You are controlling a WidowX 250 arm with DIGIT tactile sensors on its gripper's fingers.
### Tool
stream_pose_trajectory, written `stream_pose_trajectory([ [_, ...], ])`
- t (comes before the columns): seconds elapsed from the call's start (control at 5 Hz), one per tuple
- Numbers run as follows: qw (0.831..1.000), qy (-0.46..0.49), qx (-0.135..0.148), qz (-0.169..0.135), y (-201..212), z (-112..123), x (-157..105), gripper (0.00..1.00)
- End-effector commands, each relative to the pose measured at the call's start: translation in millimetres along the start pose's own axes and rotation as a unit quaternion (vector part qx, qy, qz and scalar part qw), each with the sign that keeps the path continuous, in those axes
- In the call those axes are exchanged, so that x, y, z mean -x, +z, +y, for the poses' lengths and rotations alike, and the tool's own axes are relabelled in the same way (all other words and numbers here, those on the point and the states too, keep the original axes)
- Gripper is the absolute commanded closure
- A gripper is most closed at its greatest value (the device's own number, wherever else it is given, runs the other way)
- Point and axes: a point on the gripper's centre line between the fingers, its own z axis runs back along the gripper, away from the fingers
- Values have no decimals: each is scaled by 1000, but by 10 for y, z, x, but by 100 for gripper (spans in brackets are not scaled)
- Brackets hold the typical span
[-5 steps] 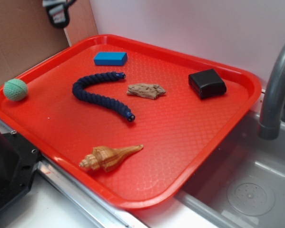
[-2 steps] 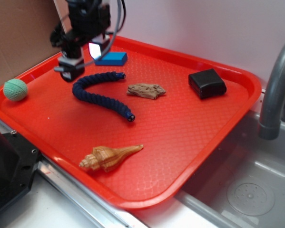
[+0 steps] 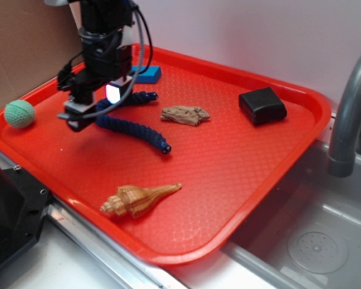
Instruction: Grab the blue rope.
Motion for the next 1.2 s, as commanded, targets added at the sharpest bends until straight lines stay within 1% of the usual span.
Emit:
stream_pose_trajectory([
  [0.0,999,25,-21,20,-137,-125,147,0],
  [0.2,998,43,-32,23,-101,-21,195,0],
  [0.4,997,51,-58,1,69,122,168,0],
  [0.6,997,55,-51,1,-3,159,162,0],
  [0.8,997,56,-42,14,-124,147,177,0],
  [1.0,997,61,-33,16,-221,119,185,0],
])
